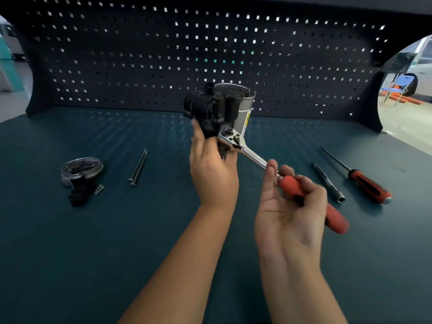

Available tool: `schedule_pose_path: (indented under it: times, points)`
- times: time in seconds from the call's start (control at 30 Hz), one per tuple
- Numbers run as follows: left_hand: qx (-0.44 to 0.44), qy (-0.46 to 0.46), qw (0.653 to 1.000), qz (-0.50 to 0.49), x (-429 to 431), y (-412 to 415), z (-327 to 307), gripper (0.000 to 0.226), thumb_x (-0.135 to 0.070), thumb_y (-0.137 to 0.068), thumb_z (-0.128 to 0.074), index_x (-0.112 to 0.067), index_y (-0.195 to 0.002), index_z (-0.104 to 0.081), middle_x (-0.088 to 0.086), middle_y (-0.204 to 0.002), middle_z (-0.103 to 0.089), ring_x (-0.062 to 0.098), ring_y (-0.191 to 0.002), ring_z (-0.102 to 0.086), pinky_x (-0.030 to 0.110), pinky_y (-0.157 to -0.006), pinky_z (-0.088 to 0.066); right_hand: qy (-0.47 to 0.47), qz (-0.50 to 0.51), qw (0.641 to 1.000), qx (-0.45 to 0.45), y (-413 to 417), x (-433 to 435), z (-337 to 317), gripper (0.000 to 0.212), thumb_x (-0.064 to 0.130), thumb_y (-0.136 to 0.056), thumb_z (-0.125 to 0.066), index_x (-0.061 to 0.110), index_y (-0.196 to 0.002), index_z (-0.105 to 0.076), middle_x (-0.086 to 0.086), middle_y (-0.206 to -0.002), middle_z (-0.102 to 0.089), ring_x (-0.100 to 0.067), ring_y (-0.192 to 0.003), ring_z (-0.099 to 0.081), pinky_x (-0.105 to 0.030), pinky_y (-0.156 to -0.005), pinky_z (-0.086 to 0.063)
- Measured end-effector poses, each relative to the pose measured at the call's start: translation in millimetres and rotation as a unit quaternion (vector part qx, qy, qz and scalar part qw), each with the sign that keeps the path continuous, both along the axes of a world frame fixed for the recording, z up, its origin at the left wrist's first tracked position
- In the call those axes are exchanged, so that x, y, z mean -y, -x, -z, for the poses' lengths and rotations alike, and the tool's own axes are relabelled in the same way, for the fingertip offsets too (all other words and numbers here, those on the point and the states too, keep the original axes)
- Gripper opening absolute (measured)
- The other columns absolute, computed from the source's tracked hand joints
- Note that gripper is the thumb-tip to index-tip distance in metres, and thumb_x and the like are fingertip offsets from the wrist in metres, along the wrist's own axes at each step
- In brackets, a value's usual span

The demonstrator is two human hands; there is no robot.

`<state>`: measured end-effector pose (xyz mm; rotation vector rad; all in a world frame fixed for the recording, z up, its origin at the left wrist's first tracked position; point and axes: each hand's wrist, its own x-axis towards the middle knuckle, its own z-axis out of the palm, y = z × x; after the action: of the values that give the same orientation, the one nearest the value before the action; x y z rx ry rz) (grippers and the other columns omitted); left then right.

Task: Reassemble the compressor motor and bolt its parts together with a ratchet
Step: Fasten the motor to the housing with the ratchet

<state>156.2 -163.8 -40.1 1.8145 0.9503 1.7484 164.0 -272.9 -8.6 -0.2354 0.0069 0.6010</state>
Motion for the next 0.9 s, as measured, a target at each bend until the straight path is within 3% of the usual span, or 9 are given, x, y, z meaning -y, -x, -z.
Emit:
schedule_pose_path:
  times: [0.1,0.23,0.37,0.5,0.67,0.9]
  points:
    - [-0.003,0.011,1.0,0.002,-3.7,-0.1,-2.5,0.02,-0.015,-0.082,-0.07,0.004,-0.083,-0.063,0.015,-0.15,-0.032,0.041,-0.118,-0.053,0.053,-0.089,-0.045,0.011,-0.016,1.0,0.02,-11.8,-5.8,-4.8,0.046,0.005,-0.092,-0.045,0.007,-0.047,-0.056,-0.008,-0.062,-0.062,-0.023,-0.057,-0.068,-0.026,-0.058,-0.056]
    - [-0.008,0.004,1.0,0.008,-4.1,0.4,-1.2,0.017,-0.01,-0.084,-0.067,0.006,-0.09,-0.065,0.018,-0.149,-0.031,0.044,-0.116,-0.054,0.056,-0.089,-0.045,0.089,-0.048,0.993,0.066,-54.7,-24.0,-15.9,0.025,0.012,-0.094,-0.043,0.011,-0.07,-0.048,-0.003,-0.054,-0.06,-0.015,-0.043,-0.06,-0.017,-0.043,-0.048]
    - [-0.014,0.011,1.0,0.005,-3.7,0.2,-1.4,0.019,-0.013,-0.085,-0.067,0.005,-0.091,-0.065,0.015,-0.15,-0.031,0.048,-0.109,-0.056,0.058,-0.086,-0.046,0.187,-0.157,0.96,0.138,-101.2,-57.3,-34.6,0.023,0.017,-0.094,-0.041,0.014,-0.071,-0.042,0.0,-0.047,-0.054,-0.008,-0.032,-0.047,-0.012,-0.031,-0.036]
    - [-0.019,0.009,1.0,-0.005,-3.4,-0.1,-2.2,0.019,-0.014,-0.083,-0.07,0.003,-0.089,-0.066,0.014,-0.149,-0.034,0.042,-0.115,-0.055,0.054,-0.088,-0.047,0.212,-0.237,0.929,0.19,-122.4,-84.9,-44.2,0.021,0.018,-0.094,-0.042,0.015,-0.073,-0.039,0.001,-0.048,-0.052,-0.005,-0.03,-0.04,-0.01,-0.029,-0.03]
    - [-0.022,0.014,1.0,-0.003,-6.2,1.2,-1.9,0.018,-0.016,-0.079,-0.074,-0.001,-0.085,-0.064,0.015,-0.149,-0.035,0.036,-0.111,-0.059,0.049,-0.089,-0.047,0.185,-0.169,0.962,0.11,-113.4,-74.5,-22.4,0.021,0.016,-0.093,-0.042,0.015,-0.071,-0.04,0.0,-0.046,-0.052,-0.006,-0.029,-0.041,-0.012,-0.029,-0.03]
    - [-0.02,0.018,1.0,0.004,-4.3,-0.8,-1.4,0.019,-0.013,-0.079,-0.073,0.001,-0.088,-0.063,0.021,-0.148,-0.033,0.036,-0.121,-0.052,0.05,-0.094,-0.044,0.134,-0.047,0.99,0.013,-65.9,-38.4,-13.3,0.018,0.013,-0.091,-0.045,0.011,-0.073,-0.044,-0.001,-0.049,-0.056,-0.011,-0.035,-0.052,-0.014,-0.036,-0.041]
